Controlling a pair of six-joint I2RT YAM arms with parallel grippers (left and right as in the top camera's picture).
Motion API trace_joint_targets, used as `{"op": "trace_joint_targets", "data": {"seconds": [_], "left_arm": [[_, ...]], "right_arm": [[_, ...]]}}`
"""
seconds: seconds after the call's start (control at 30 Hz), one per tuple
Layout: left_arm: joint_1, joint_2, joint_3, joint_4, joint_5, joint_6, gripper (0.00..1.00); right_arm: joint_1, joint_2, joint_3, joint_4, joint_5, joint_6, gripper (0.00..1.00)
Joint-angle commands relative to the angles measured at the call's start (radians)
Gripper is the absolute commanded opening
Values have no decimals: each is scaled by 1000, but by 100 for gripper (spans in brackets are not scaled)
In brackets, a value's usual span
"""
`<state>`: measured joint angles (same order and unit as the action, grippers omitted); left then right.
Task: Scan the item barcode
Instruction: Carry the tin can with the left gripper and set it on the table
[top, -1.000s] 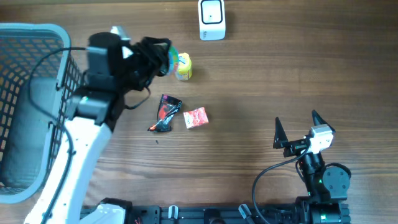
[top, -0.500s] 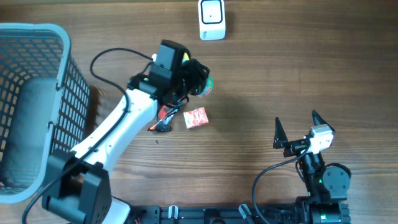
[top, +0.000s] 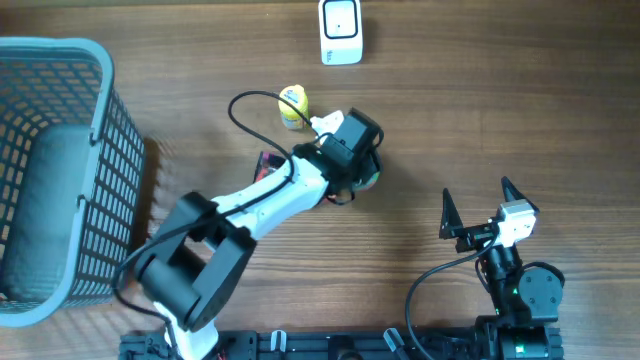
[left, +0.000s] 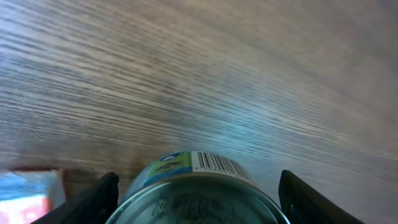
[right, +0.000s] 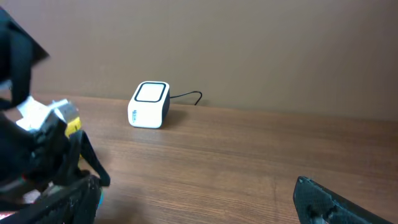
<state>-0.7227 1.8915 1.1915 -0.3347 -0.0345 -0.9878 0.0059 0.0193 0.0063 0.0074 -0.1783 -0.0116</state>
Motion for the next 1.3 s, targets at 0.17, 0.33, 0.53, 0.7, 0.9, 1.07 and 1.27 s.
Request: {"op": "trace_joint_targets", "data": {"seconds": [0.17, 0.33, 0.53, 0.7, 0.9, 1.07, 1.27], "left_arm": [[1, 135, 19, -21, -269, 16, 54], [3, 149, 19, -77, -399, 127, 54], [3, 149, 19, -101, -401, 552, 54], [3, 149, 19, -95, -401, 1017, 58], [3, 149, 19, -24, -222, 1090, 63], [3, 149, 19, -30, 81, 1129, 64], [2, 149, 19, -165, 170, 1321, 52]], "right_arm": [[4, -8, -1, 5, 6, 12, 100], [4, -8, -1, 5, 6, 12, 100], [4, -8, -1, 5, 6, 12, 100], [4, -8, -1, 5, 6, 12, 100], [4, -8, -1, 5, 6, 12, 100], [4, -8, -1, 5, 6, 12, 100], [4, -8, -1, 5, 6, 13, 100]]}}
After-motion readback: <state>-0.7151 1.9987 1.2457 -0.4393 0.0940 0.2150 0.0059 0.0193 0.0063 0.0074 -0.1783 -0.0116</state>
